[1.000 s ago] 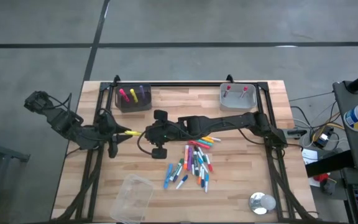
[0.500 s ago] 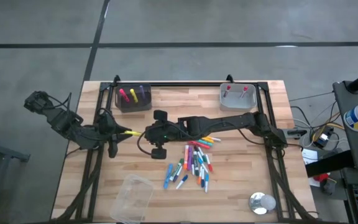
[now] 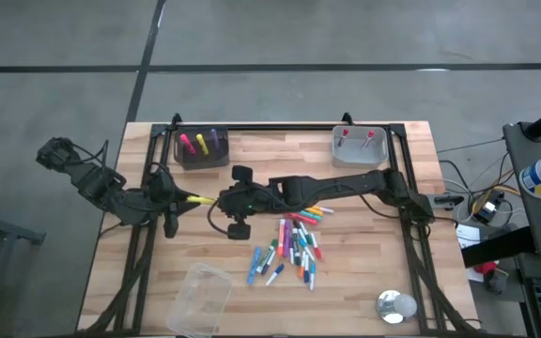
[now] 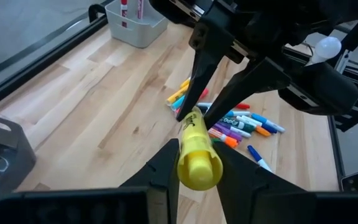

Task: Pick & Place Markers
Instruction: Put the yellow highlighter pen into the black bin

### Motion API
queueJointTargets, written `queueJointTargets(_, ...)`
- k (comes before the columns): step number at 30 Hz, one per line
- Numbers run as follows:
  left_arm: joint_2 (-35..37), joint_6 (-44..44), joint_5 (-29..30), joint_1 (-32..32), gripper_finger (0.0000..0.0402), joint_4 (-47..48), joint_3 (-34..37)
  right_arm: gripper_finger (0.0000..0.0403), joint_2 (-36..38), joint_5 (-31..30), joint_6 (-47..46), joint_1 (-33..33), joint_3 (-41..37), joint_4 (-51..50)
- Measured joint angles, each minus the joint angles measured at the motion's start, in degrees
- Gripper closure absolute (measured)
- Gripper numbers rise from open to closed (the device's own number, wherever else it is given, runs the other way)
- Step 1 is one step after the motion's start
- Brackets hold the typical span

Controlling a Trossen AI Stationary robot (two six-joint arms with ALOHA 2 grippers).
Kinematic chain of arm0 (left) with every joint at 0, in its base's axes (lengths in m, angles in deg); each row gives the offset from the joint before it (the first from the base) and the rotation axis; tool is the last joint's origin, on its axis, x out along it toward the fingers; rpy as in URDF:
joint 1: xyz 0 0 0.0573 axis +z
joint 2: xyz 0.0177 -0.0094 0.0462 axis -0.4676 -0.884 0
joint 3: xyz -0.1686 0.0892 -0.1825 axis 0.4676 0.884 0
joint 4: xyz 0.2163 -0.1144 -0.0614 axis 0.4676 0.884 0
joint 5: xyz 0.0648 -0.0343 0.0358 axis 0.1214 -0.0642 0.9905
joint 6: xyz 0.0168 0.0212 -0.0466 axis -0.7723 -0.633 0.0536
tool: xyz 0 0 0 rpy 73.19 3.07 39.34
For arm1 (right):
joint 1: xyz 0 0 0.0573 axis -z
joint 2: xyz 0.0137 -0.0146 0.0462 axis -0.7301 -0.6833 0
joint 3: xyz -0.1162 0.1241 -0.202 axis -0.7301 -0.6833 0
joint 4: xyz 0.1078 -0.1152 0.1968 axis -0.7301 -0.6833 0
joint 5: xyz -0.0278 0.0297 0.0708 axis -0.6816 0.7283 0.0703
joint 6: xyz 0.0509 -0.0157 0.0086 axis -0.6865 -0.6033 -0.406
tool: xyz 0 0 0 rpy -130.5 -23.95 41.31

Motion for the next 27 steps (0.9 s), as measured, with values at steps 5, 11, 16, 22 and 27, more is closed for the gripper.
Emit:
queueJointTargets(5, 0.0, 0.0, -0.1, 0.0, 0.0315, 0.0, 0.0, 0.034, 0.0, 0.0, 0.0, 0.0, -0.3, 0.0)
queueJointTargets(11, 0.0, -0.1, -0.1, 0.0, 0.0333, -0.4, -0.1, 0.028, 0.0, -0.2, 0.6, 0.1, -1.0, 1.1)
queueJointTargets(16, 0.1, 0.1, -0.2, 0.0, 0.0338, -0.5, -0.3, 0.0228, 0.0, -0.2, 0.4, 0.1, -1.6, 0.8)
queueJointTargets(22, 0.2, 0.1, -0.1, 0.0, 0.0338, -0.4, -0.3, 0.0189, 0.0, -0.2, 0.4, 0.1, -2.6, -0.9)
queueJointTargets(27, 0.2, 0.3, 0.1, 0.5, 0.0338, 0.2, -0.3, 0.0175, 0.0, -0.2, -1.7, 0.1, -2.6, -6.0)
